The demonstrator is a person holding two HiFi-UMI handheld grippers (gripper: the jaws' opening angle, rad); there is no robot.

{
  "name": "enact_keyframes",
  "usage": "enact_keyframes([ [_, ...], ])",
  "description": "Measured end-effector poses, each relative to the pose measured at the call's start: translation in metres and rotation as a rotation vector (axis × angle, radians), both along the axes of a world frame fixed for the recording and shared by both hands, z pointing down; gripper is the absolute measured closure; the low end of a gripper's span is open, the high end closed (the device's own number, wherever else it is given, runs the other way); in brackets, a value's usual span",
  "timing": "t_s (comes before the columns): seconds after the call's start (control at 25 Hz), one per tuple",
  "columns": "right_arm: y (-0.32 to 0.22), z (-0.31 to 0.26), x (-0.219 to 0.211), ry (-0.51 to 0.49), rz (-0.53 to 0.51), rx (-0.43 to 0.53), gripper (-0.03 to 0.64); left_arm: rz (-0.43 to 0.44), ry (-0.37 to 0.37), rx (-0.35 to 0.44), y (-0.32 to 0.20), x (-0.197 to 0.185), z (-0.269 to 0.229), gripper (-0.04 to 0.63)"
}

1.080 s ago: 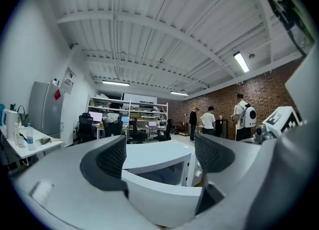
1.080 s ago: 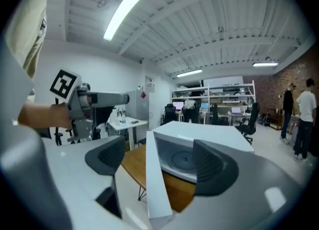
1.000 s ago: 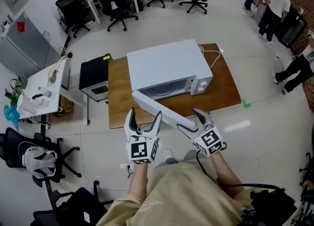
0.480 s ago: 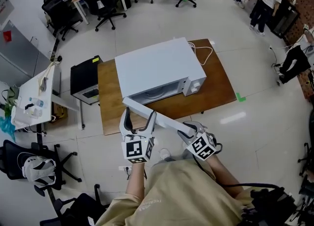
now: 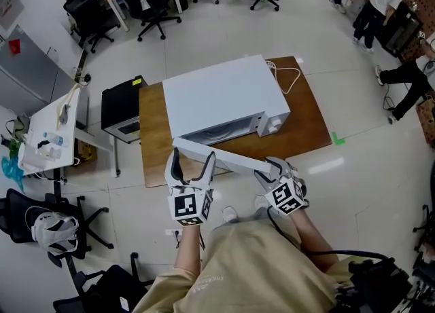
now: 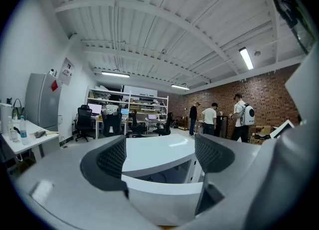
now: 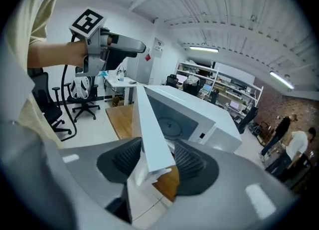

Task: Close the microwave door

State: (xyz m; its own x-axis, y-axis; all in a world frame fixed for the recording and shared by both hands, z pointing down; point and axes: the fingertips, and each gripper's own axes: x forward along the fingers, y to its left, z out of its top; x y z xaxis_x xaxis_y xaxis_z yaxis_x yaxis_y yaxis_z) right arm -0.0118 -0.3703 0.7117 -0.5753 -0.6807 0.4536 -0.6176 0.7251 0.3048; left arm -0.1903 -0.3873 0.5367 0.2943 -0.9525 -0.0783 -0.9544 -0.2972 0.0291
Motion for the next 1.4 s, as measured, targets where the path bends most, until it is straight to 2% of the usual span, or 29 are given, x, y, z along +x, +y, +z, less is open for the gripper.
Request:
enact_keyframes([
  [0.32, -0.046, -0.005, 0.034, 0.037, 0.05, 0.081, 0.408, -0.038, -0.015, -0.003, -0.018, 0.015, -0.003, 0.161],
  [0.52, -0.082, -0.008, 0.063, 0.045, 0.064, 0.114, 0.408, -0.048, -0.025, -0.008, -0.035, 0.042, -0.007, 0.161],
  [0.76, -0.101, -0.008, 0.057, 0.078, 0.099, 0.189, 0.405, -0.059, -0.052, -0.024, -0.032, 0.035, 0.006, 0.164],
  [1.08, -0.139, 0.0, 0.066, 0.139, 0.055, 0.239, 0.397, -0.068, -0.083, -0.047, -0.038, 0.062, 0.016, 0.164],
  [1.4, -0.158, -0.002, 0.058, 0.229, 0.007, 0.291, 0.245, -0.083, -0.082, -0.055, -0.033, 0.058, 0.017, 0.164],
])
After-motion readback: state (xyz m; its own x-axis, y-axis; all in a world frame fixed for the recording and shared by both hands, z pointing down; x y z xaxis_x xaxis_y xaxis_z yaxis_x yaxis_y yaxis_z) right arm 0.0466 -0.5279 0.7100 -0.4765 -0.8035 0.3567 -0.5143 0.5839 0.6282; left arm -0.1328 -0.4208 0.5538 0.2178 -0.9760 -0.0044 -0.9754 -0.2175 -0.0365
